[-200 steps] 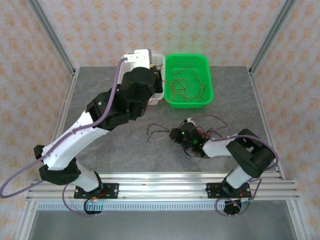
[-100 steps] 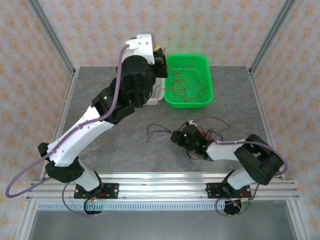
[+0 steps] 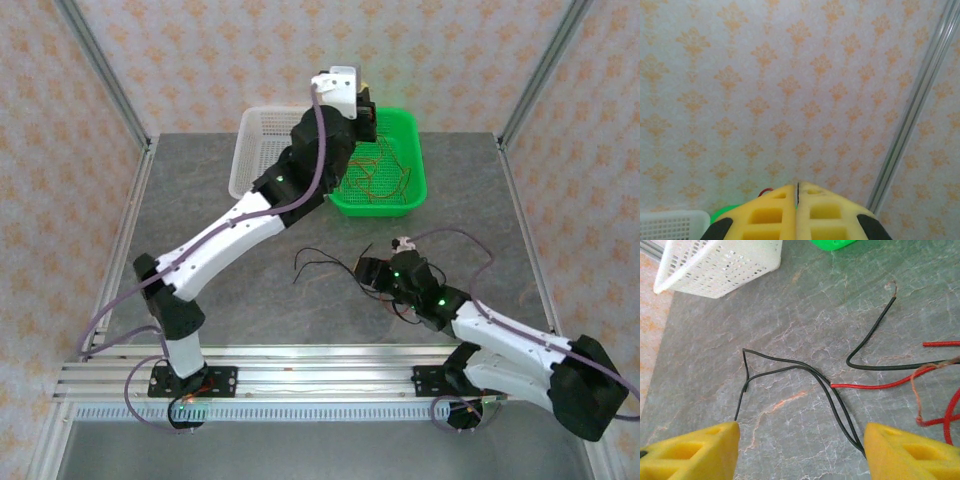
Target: Untangle the cables
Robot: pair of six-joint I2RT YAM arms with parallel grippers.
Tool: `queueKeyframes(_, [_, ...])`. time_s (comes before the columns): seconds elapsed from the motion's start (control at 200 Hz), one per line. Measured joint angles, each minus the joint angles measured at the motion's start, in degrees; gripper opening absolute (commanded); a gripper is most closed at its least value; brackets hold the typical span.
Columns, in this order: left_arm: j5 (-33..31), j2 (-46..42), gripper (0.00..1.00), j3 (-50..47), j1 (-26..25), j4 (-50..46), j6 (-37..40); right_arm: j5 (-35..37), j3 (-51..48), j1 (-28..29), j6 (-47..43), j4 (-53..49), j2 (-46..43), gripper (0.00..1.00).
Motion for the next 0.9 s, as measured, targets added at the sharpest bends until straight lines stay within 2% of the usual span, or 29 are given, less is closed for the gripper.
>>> queueKeyframes(0.29, [5.09,13.27,0.00,5.90,3.04,6.08,-0.55,0.90,0.00,0.00,-0.11,-7.04,-5.99,0.68])
queueKeyframes(0.505, [7.63,23.19,0.00,11.37,4.00,6.95,-1.90,1.51,-0.66,0.00,0.74,-10.08,-9.42,0.68])
queueKeyframes(0.901, [8.33,33.00,0.00,12.20,5.40,5.42,-4.39,4.04,-0.70,0.00,2.45,-15.08,-11.89,0.68])
